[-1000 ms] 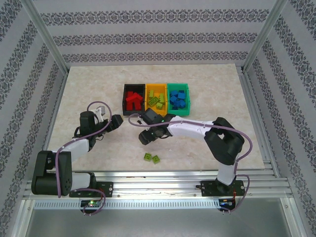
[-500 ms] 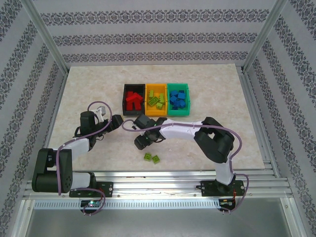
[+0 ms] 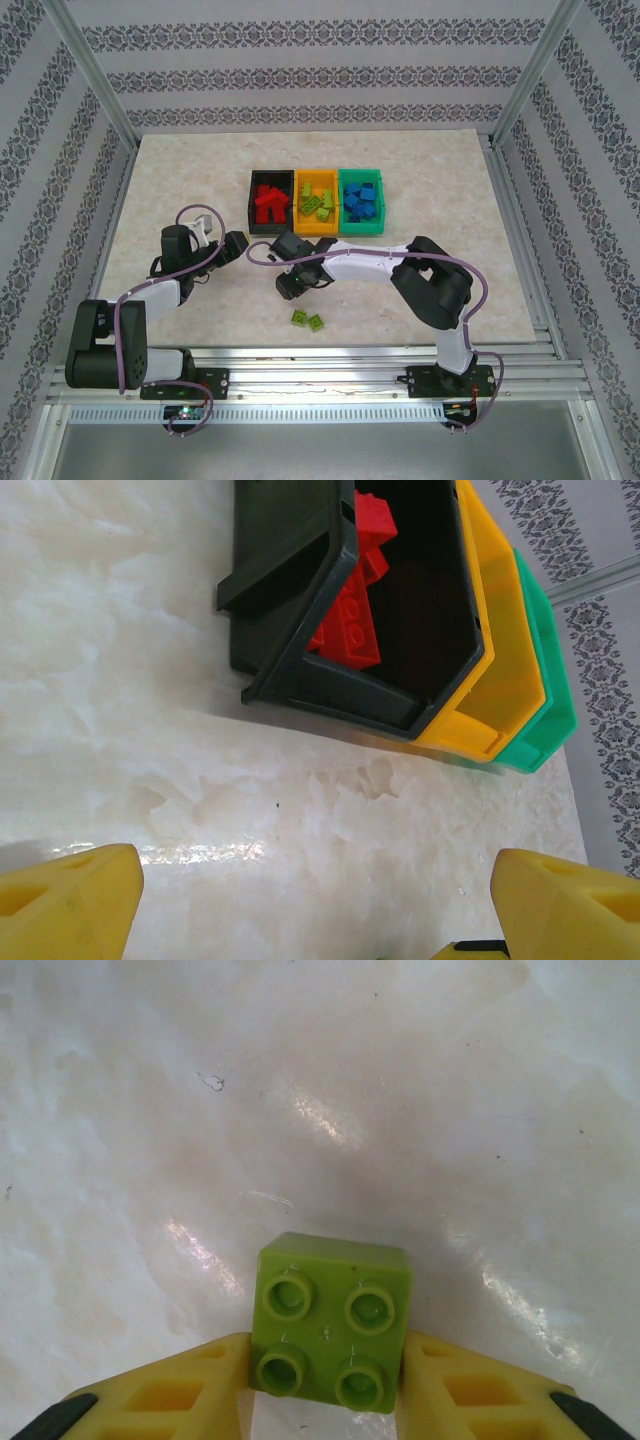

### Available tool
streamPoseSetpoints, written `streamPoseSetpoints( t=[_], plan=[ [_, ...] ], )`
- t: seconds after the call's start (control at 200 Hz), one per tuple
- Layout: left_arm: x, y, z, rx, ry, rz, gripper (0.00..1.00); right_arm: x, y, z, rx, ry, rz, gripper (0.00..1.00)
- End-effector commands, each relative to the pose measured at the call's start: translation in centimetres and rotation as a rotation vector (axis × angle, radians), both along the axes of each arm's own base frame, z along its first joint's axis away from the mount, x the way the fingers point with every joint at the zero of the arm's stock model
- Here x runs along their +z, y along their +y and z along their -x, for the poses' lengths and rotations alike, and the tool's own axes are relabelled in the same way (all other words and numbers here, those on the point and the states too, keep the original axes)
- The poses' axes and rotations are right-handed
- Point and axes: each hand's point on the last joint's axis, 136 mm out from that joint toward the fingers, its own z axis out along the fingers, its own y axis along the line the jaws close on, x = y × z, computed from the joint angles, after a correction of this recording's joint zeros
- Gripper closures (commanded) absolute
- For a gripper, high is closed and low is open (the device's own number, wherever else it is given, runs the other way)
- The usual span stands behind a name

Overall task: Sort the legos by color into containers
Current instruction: Pick up the lego from the bottom-center of the table, then place the lego in the container.

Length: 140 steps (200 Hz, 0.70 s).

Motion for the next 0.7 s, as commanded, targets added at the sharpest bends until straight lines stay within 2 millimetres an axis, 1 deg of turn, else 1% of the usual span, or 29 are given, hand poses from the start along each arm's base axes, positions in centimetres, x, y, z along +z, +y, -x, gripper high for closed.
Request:
streamPoseSetpoints(
  t=[0.0,0.195,0.31,0.41,0.625,0.694],
  plan=[
    [0.5,0.2,-0.2,0.000,-0.037,0.017,0.10,2.6,0.7,-0.5,-0.020,-0.035,-0.048,0.63],
    [0.4,0.2,-0.2,-0.002,-0.032,0.025,0.10,5.0,0.7,-1.1,-0.038,-0.056,-0.100,0.63],
    [0.4,0.2,-0.2,0.001,-0.032,0.028,0.10,6.9,0.2,-2.2,-0.063,-0.082,-0.136,0.63],
    [0.4,0.2,-0.2,-0.001,-0.033,0.031,0.10,8.8,-0.8,-3.8,-0.102,-0.110,-0.175,0.62],
    [0.2,0.2,-0.2,-0.002,-0.027,0.035,0.10,12.7,-3.5,-8.4,-0.239,-0.160,-0.300,0.62],
    [0.2,0.2,-0.2,-0.001,-0.028,0.036,0.10,13.4,-4.3,-10.1,-0.277,-0.157,-0.342,0.62]
  ],
)
